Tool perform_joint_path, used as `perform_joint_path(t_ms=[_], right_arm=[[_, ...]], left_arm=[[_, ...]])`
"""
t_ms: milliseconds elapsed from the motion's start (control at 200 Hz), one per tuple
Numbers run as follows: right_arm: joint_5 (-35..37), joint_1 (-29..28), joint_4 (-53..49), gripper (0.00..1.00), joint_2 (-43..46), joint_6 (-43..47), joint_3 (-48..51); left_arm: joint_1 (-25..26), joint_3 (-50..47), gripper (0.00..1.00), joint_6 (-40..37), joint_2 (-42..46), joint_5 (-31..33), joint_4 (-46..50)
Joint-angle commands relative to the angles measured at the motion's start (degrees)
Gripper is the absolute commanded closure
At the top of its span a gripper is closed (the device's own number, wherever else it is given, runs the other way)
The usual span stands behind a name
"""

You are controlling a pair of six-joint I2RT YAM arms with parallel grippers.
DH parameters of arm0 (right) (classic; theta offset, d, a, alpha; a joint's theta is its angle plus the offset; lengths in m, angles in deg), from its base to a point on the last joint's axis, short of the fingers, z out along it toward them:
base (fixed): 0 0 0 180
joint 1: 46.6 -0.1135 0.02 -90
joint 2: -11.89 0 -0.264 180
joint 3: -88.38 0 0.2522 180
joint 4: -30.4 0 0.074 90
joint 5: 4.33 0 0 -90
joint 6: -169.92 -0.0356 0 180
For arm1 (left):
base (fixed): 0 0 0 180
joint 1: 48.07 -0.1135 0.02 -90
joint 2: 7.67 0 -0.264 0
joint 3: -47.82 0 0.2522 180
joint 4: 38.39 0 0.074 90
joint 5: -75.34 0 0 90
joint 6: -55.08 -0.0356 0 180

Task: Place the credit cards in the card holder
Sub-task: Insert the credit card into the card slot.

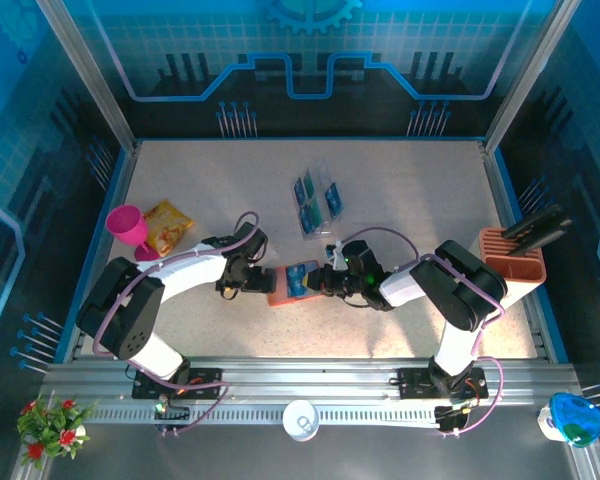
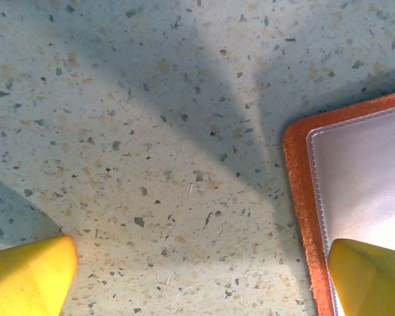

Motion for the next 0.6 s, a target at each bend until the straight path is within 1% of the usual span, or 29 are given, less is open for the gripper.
perform_joint_path(t_ms=[0,245,595], right_arm=[[-1.15,-0.74,-4.76,1.0,-0.24,1.69,-0.37],[-2.22,-0.8,-7.46,1.0,-1.59,2.48,-2.44],[-4.0,-1.1,-14.69,1.0,-3.76,4.64,-6.9]], left_arm=[[0.47,1.01,0.01,-1.42,-1.45,-1.04,1.11],[0.48,1.23,0.01,-1.68,-1.87,-1.31,0.95],[0.47,1.63,0.01,-1.98,-2.5,-1.51,0.8]])
